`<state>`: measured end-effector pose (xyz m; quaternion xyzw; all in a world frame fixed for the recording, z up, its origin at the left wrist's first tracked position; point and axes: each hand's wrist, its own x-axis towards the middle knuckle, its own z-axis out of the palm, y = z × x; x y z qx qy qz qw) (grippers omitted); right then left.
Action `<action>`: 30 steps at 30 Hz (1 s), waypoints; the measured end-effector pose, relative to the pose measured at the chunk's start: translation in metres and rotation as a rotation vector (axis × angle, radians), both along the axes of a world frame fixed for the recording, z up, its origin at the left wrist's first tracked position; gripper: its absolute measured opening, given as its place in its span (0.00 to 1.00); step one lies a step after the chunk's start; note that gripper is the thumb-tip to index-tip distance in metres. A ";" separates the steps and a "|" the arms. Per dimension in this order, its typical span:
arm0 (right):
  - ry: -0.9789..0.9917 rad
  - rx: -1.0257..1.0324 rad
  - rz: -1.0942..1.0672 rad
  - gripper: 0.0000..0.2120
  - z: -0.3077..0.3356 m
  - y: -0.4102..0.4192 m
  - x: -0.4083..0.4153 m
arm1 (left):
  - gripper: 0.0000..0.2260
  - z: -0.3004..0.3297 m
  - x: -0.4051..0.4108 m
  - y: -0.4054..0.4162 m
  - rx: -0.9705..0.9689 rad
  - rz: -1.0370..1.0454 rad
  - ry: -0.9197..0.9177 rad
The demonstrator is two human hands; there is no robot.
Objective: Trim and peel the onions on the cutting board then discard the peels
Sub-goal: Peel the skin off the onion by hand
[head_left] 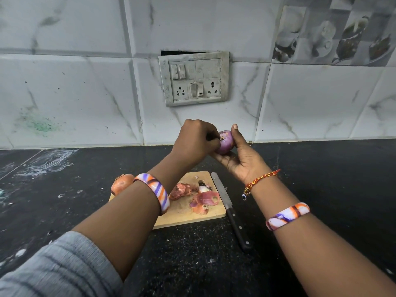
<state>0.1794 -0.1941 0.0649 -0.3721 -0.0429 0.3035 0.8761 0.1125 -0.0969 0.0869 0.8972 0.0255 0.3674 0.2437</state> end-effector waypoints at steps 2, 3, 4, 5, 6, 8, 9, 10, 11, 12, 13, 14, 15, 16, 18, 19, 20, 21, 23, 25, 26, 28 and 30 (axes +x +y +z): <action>0.000 -0.004 -0.005 0.13 0.000 0.000 -0.001 | 0.05 0.000 0.001 0.001 0.004 0.006 -0.006; -0.002 -0.004 -0.009 0.13 0.000 0.001 -0.001 | 0.05 -0.001 0.001 0.002 0.003 0.000 -0.002; -0.005 -0.003 -0.011 0.13 -0.001 0.001 0.000 | 0.06 -0.002 0.001 0.002 -0.001 -0.011 0.003; -0.010 -0.007 -0.011 0.13 -0.001 0.001 0.000 | 0.06 -0.003 0.000 0.003 -0.005 -0.021 0.011; -0.014 -0.014 -0.007 0.13 -0.001 0.001 0.000 | 0.06 -0.003 0.000 0.003 -0.010 -0.026 0.016; -0.018 -0.031 0.000 0.13 -0.002 0.002 0.001 | 0.05 -0.005 0.000 0.003 -0.022 -0.018 0.014; -0.017 -0.034 0.001 0.13 -0.003 0.003 0.001 | 0.05 -0.006 0.000 0.003 -0.030 -0.011 0.012; -0.013 -0.034 0.003 0.13 -0.003 0.004 0.001 | 0.04 -0.006 0.000 0.003 -0.041 -0.003 0.009; -0.006 -0.031 0.003 0.13 -0.004 0.005 0.001 | 0.04 -0.007 0.000 0.002 -0.055 0.005 0.008; -0.001 -0.029 0.002 0.13 -0.004 0.005 0.001 | 0.05 -0.007 0.001 0.003 -0.064 0.009 0.008; 0.001 -0.027 0.001 0.13 -0.004 0.005 0.001 | 0.05 -0.007 0.001 0.003 -0.068 0.010 0.012; 0.003 -0.025 -0.002 0.13 -0.004 0.005 0.001 | 0.04 -0.007 0.001 0.003 -0.066 0.009 0.018; 0.005 -0.025 -0.005 0.13 -0.005 0.005 0.001 | 0.04 -0.008 0.002 0.003 -0.063 0.010 0.023; 0.007 -0.027 -0.008 0.13 -0.005 0.005 0.000 | 0.04 -0.008 0.002 0.002 -0.061 0.011 0.024; 0.011 -0.028 -0.008 0.13 -0.005 0.004 0.000 | 0.04 -0.009 0.002 0.000 -0.058 0.012 0.021; 0.010 -0.026 -0.005 0.13 -0.005 0.004 0.000 | 0.04 -0.009 0.002 0.000 -0.077 0.017 0.016; 0.008 -0.027 -0.001 0.13 -0.006 0.003 0.001 | 0.04 -0.009 0.003 0.000 -0.130 0.022 0.008; 0.006 -0.029 0.000 0.14 -0.005 0.003 0.002 | 0.03 -0.007 0.004 0.002 -0.219 0.022 0.000; 0.006 -0.034 -0.004 0.15 -0.004 0.001 0.004 | 0.03 -0.005 0.006 0.007 -0.410 0.005 -0.012; 0.012 -0.032 -0.011 0.16 -0.002 0.000 0.007 | 0.04 -0.004 0.006 0.011 -0.473 -0.028 -0.009; 0.014 -0.031 -0.013 0.16 -0.001 -0.001 0.008 | 0.05 -0.004 0.005 0.013 -0.469 -0.049 -0.006; 0.021 -0.025 -0.012 0.17 0.001 -0.003 0.010 | 0.08 -0.005 0.004 0.012 -0.449 -0.081 -0.003; 0.028 -0.018 -0.005 0.17 0.001 -0.004 0.011 | 0.09 -0.006 0.004 0.012 -0.419 -0.078 -0.006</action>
